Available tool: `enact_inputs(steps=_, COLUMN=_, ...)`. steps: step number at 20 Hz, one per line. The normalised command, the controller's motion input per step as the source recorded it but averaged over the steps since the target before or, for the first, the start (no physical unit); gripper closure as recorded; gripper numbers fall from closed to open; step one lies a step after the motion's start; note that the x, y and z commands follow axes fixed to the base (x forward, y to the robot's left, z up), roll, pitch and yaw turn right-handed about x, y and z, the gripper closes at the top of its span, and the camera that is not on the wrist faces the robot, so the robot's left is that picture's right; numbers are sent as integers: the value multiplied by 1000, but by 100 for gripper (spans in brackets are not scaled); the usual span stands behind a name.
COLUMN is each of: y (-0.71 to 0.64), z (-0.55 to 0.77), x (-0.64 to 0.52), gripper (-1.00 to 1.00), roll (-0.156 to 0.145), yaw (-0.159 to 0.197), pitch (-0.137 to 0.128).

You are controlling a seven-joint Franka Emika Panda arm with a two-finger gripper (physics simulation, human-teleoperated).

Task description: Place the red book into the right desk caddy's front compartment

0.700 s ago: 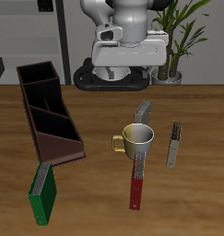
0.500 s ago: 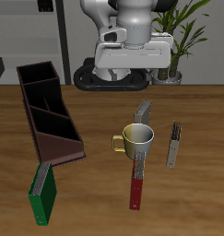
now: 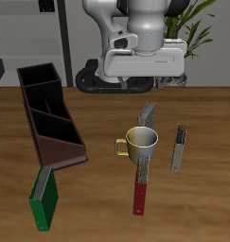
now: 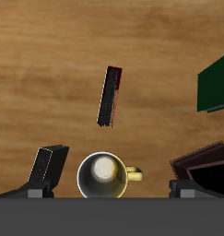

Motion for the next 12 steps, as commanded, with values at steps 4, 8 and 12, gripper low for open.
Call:
enact_inputs(steps=4, y=16, z=37, x=208, gripper=-100, roll=-13, yaw=-21, pitch=-41)
enact_inputs(steps=8, y=-72, z=-21, x=226, gripper=-100, roll=-10, yaw=1, pitch=-48)
enact_inputs(steps=12, y=-43, z=-14, x=114, gripper=-100, roll=-6, yaw=-8, pitch=-31)
